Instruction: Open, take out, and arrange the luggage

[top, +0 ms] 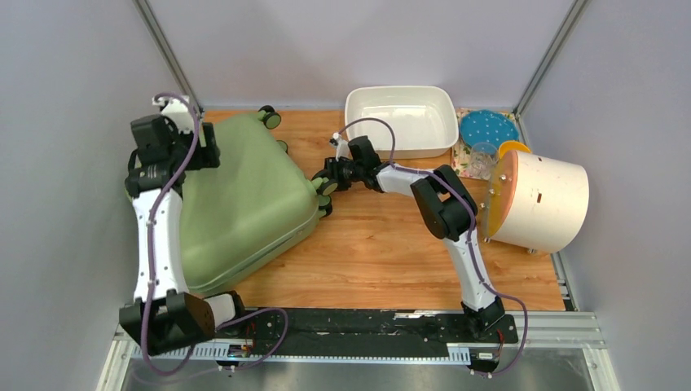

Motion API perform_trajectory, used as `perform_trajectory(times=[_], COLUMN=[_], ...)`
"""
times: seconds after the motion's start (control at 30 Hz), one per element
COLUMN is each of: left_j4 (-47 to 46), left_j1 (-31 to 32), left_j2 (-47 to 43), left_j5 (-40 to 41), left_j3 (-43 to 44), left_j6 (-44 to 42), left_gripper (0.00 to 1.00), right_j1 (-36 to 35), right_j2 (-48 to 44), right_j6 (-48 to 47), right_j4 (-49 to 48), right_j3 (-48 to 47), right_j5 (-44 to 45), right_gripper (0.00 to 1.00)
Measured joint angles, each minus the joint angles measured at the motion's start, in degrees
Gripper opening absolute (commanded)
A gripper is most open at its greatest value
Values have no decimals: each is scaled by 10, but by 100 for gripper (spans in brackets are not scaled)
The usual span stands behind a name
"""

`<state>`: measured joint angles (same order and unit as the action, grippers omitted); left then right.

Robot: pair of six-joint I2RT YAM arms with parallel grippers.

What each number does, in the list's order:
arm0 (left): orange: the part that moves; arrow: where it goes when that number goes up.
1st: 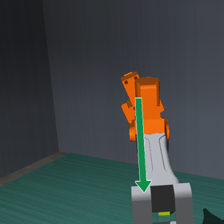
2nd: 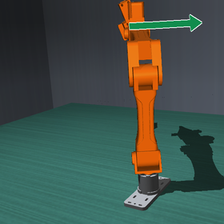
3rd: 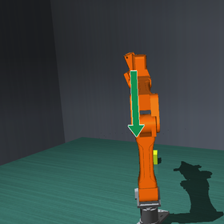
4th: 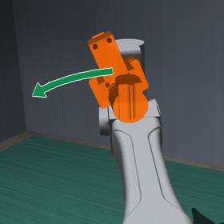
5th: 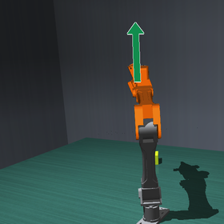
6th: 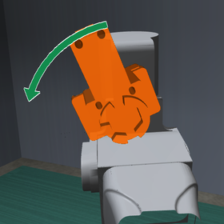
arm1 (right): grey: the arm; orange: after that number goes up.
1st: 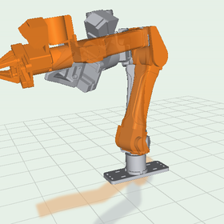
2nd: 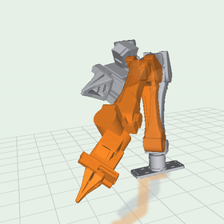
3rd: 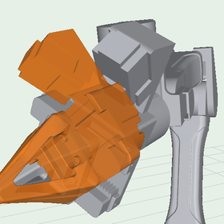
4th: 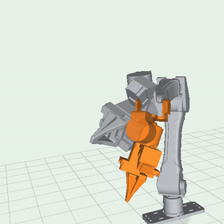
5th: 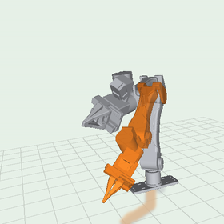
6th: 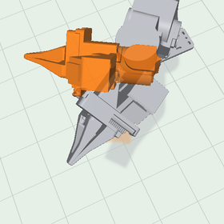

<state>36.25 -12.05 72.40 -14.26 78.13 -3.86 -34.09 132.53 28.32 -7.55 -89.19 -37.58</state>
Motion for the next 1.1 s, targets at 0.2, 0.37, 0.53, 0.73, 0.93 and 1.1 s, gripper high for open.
perform_trajectory(times=[0.2,0.37,0.53,0.73,0.93,1.1], left_j4=[39,92,107,101,64,53], left_j1=[-82,-116,-156,-243,-324,-372], left_j2=[-167,-239,-258,-249,-206,-160], left_j5=[65,136,217,249,227,216], left_j3=[-138,-165,-171,-171,-165,-166], left_j6=[5,11,16,17,-1,-44], left_gripper=[87,88,90,90,90,86], right_j1=[0,3,-6,-21,-34,-22], right_j2=[-2,-31,-56,-93,-114,-136], right_j6=[-71,-145,-193,-215,-227,-231], right_j4=[67,131,207,248,276,280], right_j3=[-27,-5,47,91,120,120], right_j5=[-16,-50,-91,-98,-98,-83], right_gripper=[30,23,21,23,25,32])
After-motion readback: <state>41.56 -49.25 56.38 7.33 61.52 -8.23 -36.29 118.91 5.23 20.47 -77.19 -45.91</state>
